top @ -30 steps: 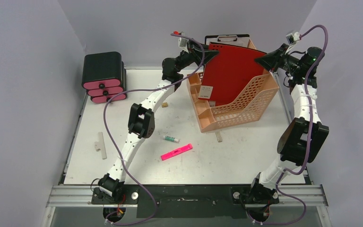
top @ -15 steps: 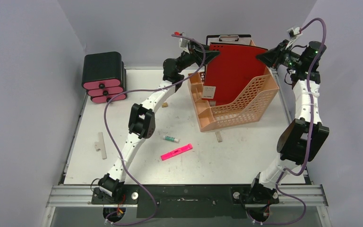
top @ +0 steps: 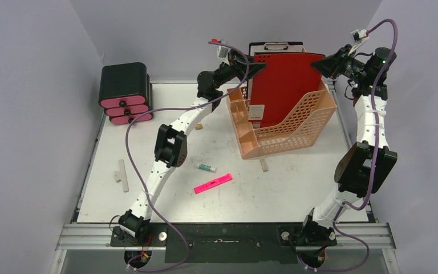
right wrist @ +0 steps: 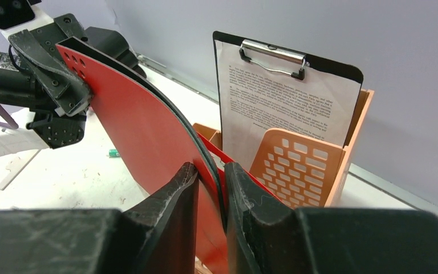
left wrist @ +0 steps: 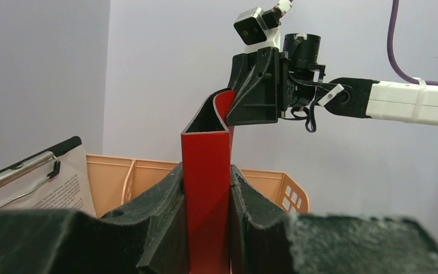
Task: Organize the desk
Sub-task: Place the folder in the storage box.
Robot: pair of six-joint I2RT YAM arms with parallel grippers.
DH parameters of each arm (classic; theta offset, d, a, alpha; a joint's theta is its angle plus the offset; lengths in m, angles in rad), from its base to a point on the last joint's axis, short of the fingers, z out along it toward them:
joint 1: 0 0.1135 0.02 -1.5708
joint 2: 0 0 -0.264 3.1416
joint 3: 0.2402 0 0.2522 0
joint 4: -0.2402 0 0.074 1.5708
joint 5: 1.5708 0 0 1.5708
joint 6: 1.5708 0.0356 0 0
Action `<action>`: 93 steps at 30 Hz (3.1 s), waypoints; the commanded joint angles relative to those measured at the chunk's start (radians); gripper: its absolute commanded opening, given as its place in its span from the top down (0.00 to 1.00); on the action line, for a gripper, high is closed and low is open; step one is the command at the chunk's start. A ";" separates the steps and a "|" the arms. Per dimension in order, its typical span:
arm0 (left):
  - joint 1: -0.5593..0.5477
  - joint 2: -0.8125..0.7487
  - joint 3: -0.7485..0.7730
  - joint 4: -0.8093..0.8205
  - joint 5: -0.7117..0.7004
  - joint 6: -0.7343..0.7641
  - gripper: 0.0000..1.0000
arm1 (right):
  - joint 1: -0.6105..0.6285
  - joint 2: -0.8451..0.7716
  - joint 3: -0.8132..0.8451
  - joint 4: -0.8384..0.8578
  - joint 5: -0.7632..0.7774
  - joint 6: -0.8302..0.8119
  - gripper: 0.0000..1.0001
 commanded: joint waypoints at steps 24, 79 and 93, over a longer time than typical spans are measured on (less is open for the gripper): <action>-0.049 -0.091 -0.084 0.111 0.177 -0.034 0.94 | -0.102 0.097 0.098 0.221 0.266 0.129 0.95; -0.010 -0.235 -0.285 0.053 0.255 0.005 0.04 | -0.182 -0.023 -0.096 0.247 0.238 0.064 0.18; 0.152 -0.632 -0.621 -0.332 0.393 0.214 0.04 | -0.162 -0.267 -0.152 -0.346 0.381 -0.373 0.15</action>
